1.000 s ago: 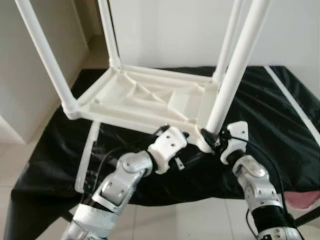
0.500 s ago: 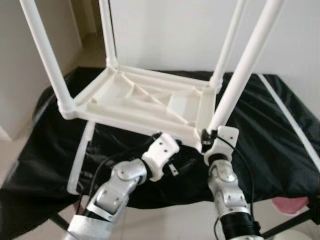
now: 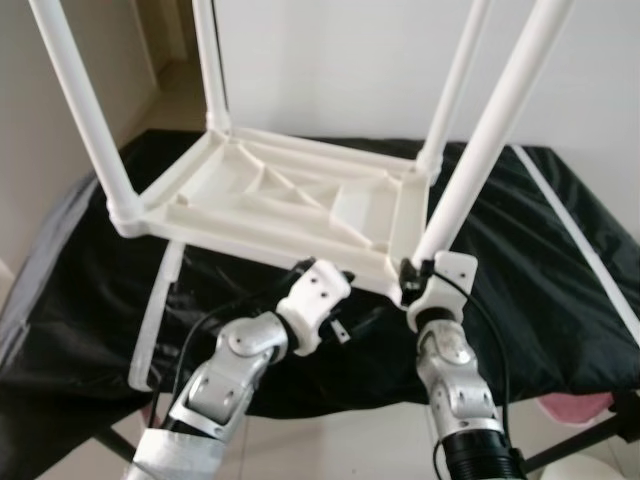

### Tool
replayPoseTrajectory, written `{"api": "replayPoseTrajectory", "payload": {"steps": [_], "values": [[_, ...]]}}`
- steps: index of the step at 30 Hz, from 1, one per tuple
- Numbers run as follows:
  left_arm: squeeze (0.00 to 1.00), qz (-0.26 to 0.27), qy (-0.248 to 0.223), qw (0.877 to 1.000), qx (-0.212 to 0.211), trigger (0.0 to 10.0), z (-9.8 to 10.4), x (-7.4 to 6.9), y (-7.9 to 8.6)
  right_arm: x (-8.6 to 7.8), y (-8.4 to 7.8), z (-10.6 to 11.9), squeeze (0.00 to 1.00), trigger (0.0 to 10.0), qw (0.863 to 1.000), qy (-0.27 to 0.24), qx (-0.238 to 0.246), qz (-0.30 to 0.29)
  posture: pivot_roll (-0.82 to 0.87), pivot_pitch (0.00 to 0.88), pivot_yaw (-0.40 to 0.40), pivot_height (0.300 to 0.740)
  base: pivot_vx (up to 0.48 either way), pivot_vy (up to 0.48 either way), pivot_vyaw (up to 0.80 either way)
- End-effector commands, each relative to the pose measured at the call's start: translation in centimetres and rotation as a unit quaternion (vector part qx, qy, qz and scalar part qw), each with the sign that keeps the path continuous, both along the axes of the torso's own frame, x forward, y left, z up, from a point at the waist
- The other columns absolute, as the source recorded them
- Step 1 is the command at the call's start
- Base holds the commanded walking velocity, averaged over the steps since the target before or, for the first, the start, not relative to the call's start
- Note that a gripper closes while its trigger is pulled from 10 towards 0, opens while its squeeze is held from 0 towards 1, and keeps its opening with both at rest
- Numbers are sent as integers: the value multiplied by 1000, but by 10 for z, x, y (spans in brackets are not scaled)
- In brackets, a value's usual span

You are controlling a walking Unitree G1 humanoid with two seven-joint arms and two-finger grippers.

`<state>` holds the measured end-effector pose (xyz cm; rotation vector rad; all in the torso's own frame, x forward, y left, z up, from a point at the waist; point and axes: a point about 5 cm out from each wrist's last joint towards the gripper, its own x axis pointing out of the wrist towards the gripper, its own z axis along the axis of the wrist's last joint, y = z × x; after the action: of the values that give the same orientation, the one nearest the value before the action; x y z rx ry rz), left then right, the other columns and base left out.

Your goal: Building children table

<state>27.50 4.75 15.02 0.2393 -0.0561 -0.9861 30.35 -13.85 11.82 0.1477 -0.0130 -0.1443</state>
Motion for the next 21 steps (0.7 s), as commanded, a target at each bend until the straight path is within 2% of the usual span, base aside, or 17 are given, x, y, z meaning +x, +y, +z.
{"api": "replayPoseTrajectory", "payload": {"steps": [1,6,9,13,18,21], "values": [[0,54,-16,998,-12,10000,2,3,2,-4,-7,-8,1000,10000,1000,13,4,0,12,13,-60,740,0,0,0],[0,57,-6,998,-13,10000,1,3,1,-3,-12,-7,1000,10000,1000,12,-6,-2,14,15,-65,740,0,0,0],[0,53,-2,998,-22,10000,3,4,-1,4,-23,0,1000,10000,1000,-4,-18,19,15,13,-76,740,0,0,0],[0,52,-4,998,-23,10000,4,5,-1,5,-25,2,1000,10000,999,-8,-26,28,15,13,-76,740,0,0,0],[0,53,-9,998,-23,10000,7,8,1,9,-32,7,1000,10000,997,-22,-35,63,19,5,-78,740,0,0,0],[0,44,-8,999,-26,10000,8,9,2,14,-34,12,1000,10000,992,-35,-39,114,14,6,-76,740,0,0,0]]}}
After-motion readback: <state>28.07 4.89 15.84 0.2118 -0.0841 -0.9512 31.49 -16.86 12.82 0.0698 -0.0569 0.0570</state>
